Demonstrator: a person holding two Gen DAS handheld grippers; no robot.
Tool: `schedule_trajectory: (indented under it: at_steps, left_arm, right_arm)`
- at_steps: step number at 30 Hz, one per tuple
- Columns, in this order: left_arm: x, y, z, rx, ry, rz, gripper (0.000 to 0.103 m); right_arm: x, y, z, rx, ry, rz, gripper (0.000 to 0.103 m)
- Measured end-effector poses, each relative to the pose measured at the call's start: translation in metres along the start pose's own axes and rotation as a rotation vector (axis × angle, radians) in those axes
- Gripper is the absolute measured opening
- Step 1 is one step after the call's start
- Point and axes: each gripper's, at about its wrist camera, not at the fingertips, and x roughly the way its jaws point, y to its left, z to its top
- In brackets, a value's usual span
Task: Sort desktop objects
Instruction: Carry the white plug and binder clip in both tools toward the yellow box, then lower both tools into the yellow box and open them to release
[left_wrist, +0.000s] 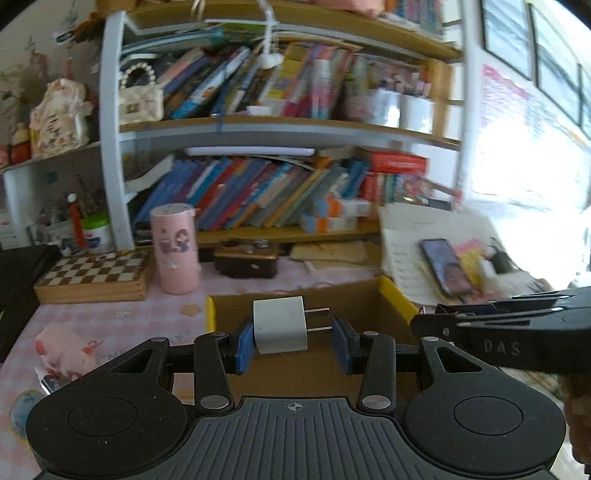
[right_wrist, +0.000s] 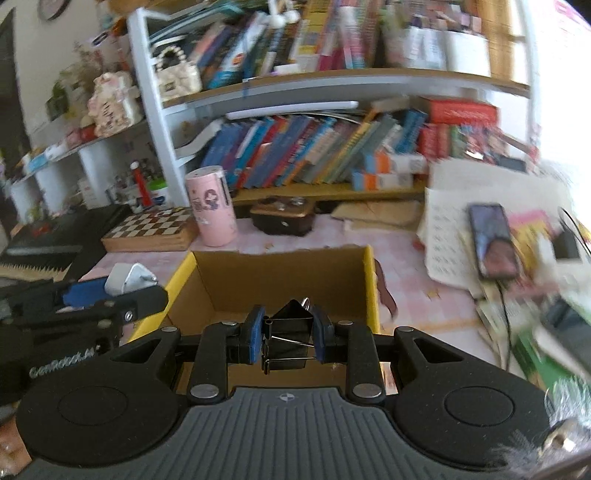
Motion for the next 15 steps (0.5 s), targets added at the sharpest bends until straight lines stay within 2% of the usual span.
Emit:
schedule_trajectory:
  at_steps: [3, 6, 10, 15]
  left_arm:
    - [0.032, 0.001, 0.008, -0.005, 0.056, 0.046, 0.042]
    - [0.06, 0.003, 0.009, -0.001, 0.109, 0.065, 0.042]
    - [0.087, 0.004, 0.005, -0.013, 0.186, 0.068, 0.042]
    - [0.115, 0.0, -0.008, 0.033, 0.313, 0.081, 0.042]
  right_arm:
    - [0.029, 0.002, 0.014, -0.092, 0.031, 0.034, 0.025]
    - [0.063, 0.007, 0.023, -0.246, 0.082, 0.055, 0.025]
    - [0.104, 0.012, 0.019, -0.45, 0.171, 0.083, 0.025]
    - [0.141, 0.019, 0.0, -0.675, 0.27, 0.117, 0.025]
